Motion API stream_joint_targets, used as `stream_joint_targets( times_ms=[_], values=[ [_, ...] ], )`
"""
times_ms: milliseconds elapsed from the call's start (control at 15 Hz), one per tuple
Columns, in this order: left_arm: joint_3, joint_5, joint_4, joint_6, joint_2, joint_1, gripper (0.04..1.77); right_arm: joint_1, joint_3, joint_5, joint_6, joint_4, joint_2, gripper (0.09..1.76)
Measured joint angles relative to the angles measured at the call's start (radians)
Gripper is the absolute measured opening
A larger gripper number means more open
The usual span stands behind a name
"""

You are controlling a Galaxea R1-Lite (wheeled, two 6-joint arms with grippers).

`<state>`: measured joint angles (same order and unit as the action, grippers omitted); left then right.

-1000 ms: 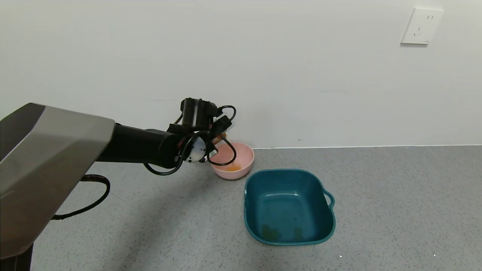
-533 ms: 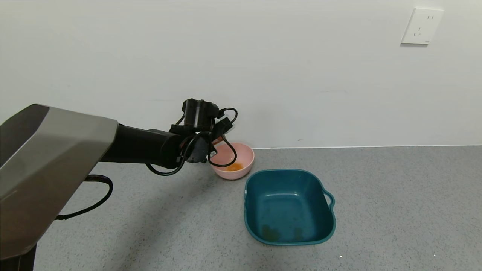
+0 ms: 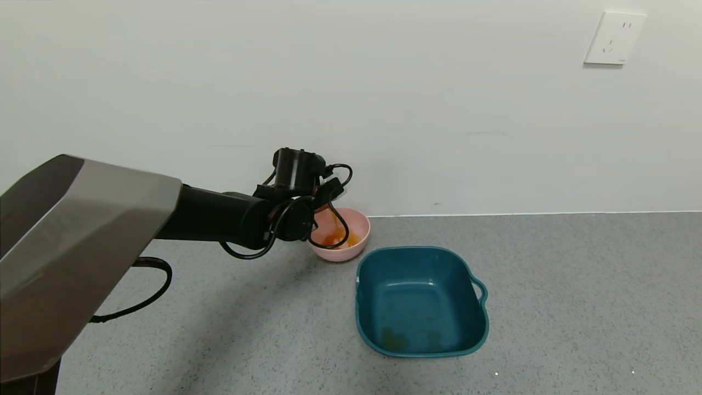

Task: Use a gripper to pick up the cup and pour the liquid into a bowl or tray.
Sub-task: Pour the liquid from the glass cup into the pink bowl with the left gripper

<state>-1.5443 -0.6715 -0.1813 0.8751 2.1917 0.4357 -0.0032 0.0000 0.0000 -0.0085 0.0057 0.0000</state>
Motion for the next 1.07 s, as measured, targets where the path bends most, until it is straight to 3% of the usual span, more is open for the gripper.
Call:
stream_joint_targets(
  times_ms=[1067],
  values=[
    [-0.017,-0.091,0.04,0.183,-0.005,0.009,1.25,0.0,0.0,0.0,0.0,0.0,0.0,1.71]
  ],
)
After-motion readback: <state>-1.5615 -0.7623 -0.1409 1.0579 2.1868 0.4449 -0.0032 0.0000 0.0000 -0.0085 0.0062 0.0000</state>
